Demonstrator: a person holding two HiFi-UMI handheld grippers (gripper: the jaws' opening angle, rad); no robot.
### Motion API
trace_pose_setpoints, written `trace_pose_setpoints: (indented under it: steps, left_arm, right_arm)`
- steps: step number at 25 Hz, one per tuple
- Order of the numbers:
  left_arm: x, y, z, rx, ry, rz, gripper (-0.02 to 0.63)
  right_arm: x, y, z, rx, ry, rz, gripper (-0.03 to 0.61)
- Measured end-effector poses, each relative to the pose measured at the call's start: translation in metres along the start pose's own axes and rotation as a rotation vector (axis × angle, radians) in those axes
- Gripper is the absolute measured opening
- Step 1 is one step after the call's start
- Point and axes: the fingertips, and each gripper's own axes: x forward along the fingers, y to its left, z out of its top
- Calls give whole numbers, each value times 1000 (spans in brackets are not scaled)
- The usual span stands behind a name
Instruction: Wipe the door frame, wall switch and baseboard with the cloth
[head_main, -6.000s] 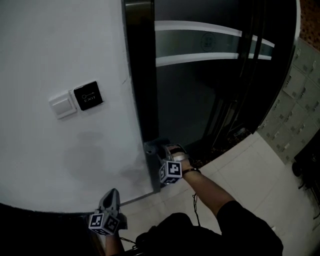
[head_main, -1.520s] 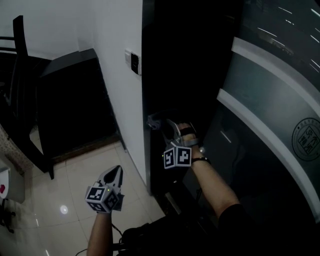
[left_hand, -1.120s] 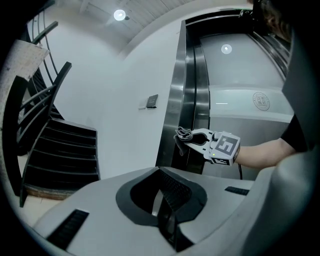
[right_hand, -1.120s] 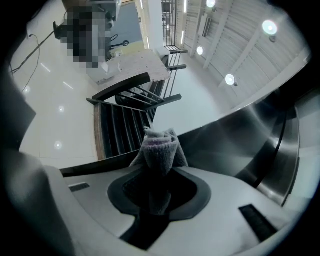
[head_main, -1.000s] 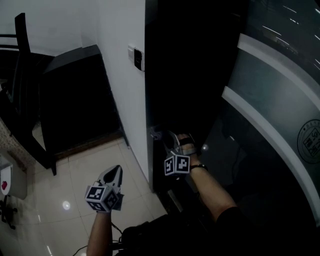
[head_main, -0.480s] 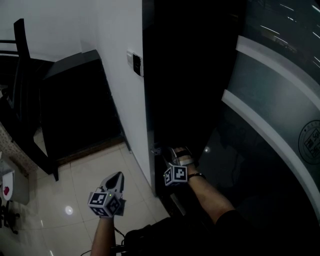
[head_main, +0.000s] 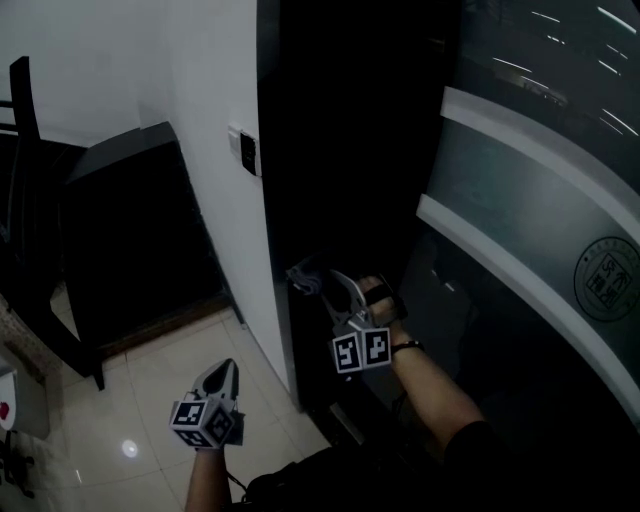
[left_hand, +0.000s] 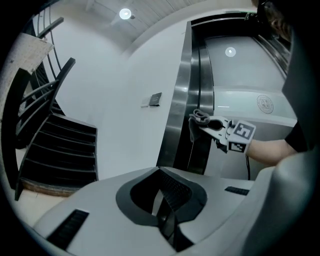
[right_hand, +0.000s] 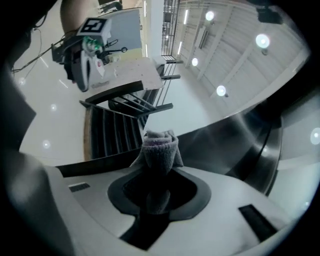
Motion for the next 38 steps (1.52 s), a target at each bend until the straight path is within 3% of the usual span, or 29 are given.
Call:
trace_pose_setpoints:
  steps: [7,10,13,20,38]
  left_arm:
    - [15,-17,11,0,-33,-69,2]
    - [17,-17,16,-1,-46,-75,0]
    - [17,-16,22,1,-58,-81,0]
    - [10,-10,20,7,-52,-65,2]
    - [2,-11,6,19,-5,-41,0]
  right_arm:
    - [8,-162,-6,-56,67,-264,92]
    - [16,-203,-7,-69,91,-313,91]
    - [30,-220,-14,-69,130,-304,92]
    - [43,-207,-39,-11,207,-247,92]
    - [38,-107,-70,-81,234,-110,92]
